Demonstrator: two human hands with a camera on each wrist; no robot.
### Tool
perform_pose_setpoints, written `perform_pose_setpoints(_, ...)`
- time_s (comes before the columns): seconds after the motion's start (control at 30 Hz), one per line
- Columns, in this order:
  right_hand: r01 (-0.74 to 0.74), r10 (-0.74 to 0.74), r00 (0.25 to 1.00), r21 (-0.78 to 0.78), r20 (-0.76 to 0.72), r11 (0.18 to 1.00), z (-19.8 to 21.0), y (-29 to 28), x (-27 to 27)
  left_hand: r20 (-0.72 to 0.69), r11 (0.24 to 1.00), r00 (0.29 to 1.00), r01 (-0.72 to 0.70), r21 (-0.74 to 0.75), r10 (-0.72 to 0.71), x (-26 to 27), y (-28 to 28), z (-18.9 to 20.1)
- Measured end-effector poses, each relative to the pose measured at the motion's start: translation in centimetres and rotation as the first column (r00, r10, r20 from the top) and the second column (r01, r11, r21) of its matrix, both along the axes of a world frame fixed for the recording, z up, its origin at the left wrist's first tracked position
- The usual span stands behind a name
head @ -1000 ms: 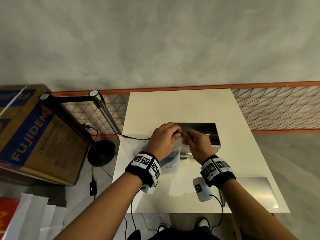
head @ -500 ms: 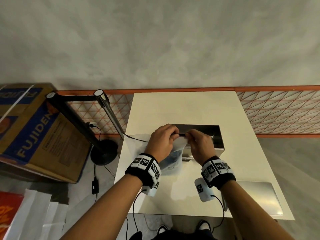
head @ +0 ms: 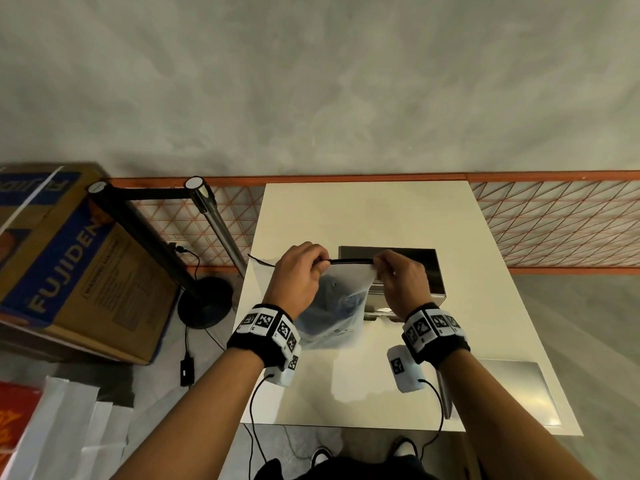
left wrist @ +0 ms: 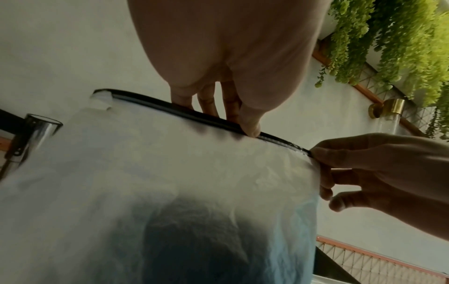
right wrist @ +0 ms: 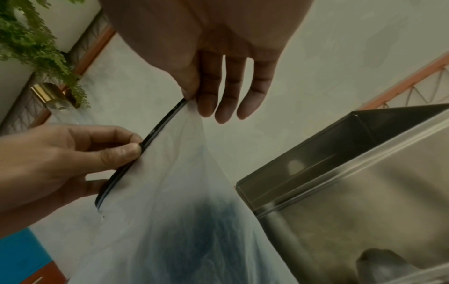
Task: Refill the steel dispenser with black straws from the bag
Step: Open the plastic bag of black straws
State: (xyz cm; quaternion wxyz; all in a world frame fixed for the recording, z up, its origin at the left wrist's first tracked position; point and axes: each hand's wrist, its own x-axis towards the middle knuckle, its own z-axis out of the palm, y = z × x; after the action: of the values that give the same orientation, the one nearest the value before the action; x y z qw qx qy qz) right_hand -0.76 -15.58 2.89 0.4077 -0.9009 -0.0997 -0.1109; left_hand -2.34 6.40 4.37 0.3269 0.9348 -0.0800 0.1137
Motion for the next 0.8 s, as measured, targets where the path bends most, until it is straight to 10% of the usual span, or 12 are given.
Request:
perform_pose_setpoints(0.4, -0.150, 0.212, 0.971, -0.410, 0.111, 0.900, 1.2, 3.2, 0.3, -0.008, 0.998, 0.999, 0.053, 0.020, -0.053, -0.4, -0.9, -0.1)
perform_pose_setpoints(0.8, -0.155, 0.197, 0.976, -0.340, 0.093, 0.927, 1.2, 3.3, 0.7, 0.027, 0.995, 0.999, 0.024, 0.093, -0.027, -0.9, 0.2, 0.0)
